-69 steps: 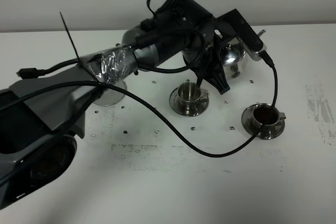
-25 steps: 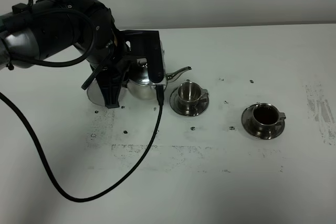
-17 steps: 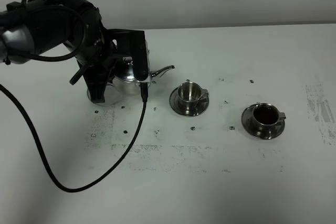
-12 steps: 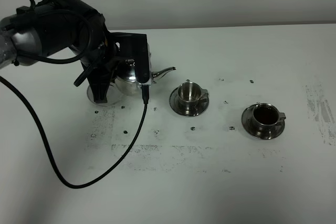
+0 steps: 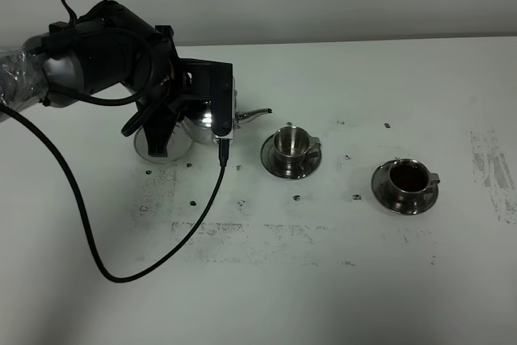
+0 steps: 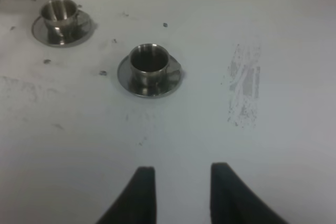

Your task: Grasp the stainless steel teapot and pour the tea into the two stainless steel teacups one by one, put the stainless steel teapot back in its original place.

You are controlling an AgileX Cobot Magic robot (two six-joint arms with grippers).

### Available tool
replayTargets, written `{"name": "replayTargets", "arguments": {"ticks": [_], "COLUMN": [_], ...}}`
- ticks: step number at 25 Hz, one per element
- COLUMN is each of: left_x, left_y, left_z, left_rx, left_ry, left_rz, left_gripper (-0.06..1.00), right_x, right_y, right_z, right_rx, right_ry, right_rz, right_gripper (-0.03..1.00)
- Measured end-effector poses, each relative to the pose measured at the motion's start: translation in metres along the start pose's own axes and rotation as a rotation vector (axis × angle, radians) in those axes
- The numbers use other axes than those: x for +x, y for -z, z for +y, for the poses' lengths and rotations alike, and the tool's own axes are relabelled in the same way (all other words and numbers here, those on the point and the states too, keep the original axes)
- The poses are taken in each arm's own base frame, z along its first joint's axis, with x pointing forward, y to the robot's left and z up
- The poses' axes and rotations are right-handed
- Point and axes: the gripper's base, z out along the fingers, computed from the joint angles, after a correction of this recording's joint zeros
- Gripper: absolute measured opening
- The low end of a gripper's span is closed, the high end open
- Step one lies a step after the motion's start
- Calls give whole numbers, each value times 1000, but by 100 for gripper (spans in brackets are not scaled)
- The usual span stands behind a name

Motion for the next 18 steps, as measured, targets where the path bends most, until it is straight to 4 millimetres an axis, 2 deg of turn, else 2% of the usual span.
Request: {"name": "replayTargets", "arguments": {"ticks": [8,18], "left_x": [0,-21], "left_y": [-11,-18], "left_z": [3,2], "left_rx": [-54,-124], "left_ry": [-98,-220], "left_rz": [35,19], "left_gripper": [18,18], "right_x": [0,0], "right_y": [0,0], "right_z": [0,0], "right_rx": [0,0], "right_ry": [0,0], "right_rz": [0,0], "right_gripper": [24,24]}}
